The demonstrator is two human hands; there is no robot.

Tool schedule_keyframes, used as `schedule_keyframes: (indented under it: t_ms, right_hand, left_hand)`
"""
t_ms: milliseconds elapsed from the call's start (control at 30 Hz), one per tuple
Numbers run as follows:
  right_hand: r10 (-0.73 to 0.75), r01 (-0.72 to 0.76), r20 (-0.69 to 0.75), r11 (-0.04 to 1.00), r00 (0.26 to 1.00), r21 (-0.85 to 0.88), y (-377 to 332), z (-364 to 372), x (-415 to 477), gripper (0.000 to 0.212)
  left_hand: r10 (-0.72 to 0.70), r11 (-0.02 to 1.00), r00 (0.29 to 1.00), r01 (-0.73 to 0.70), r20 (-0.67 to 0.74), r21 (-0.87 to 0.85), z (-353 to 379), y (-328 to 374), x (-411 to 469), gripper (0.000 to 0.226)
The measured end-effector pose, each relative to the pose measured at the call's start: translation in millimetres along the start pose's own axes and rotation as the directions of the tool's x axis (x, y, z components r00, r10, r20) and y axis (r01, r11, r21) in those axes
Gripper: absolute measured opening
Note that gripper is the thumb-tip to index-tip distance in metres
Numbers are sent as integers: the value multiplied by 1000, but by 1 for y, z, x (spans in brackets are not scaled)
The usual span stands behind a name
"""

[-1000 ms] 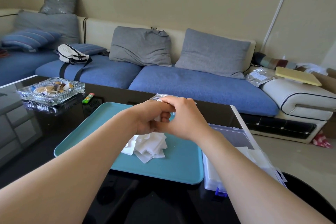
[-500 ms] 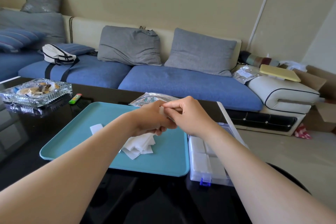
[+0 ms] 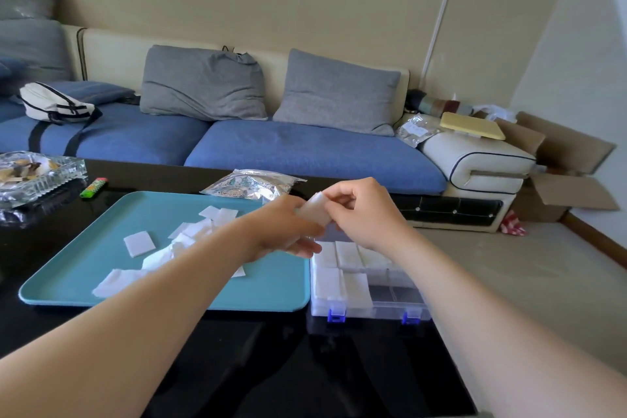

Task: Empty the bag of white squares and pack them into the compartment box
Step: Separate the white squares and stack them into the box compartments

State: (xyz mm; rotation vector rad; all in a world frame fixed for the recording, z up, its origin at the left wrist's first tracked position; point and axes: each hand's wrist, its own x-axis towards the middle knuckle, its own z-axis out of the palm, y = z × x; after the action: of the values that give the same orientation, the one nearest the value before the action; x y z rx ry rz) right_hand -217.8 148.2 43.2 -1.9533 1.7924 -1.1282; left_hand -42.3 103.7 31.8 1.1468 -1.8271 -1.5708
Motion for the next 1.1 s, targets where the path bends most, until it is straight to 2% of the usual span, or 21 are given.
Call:
schedule_keyframes:
  t_ms: [167,267,400,467,600,667,800,967,1100]
  right_hand:
    - [4,-2,92,1000,996,-18,9,-18,-16,26]
    - [-12,23,147,997,989,-68,0,-22,-25,18]
    - [-37,83,243,979,969,-184,1,-23,-34,55]
    - [-16,69,234,973,972,-221,4,-20,-34,49]
    - [-11,54,159,961,987,-270,-3,-19,-37,23]
    - [-7,55,157,950,988,-307,-5,-21,-40,24]
    - [-9,93,208,912,978,-399,-6,-25,-43,42]
    - [-27,84,155,923,988,-376,0,-21,-39,25]
    - [-8,47,134,956,991,-291,0,-21,-36,27]
  left_hand:
    - [-52,987,986,75,158,-144,25,9,-2,19]
    - [-78,965,981,119,175,-233,34,10,-2,23]
    - [-94,948,987,129,132,-293,38,9,-1,22]
    - [-97,950,986,133,138,-281,38,8,-2,23]
    - [-87,953,982,132,170,-273,40,7,-2,27]
    - [-70,947,980,124,187,-297,41,7,0,25]
    - [-20,954,978,80,207,-289,43,8,-2,15]
    - [27,958,987,20,161,-286,46,6,0,24]
    - [88,958,991,-56,102,-280,51,6,1,26]
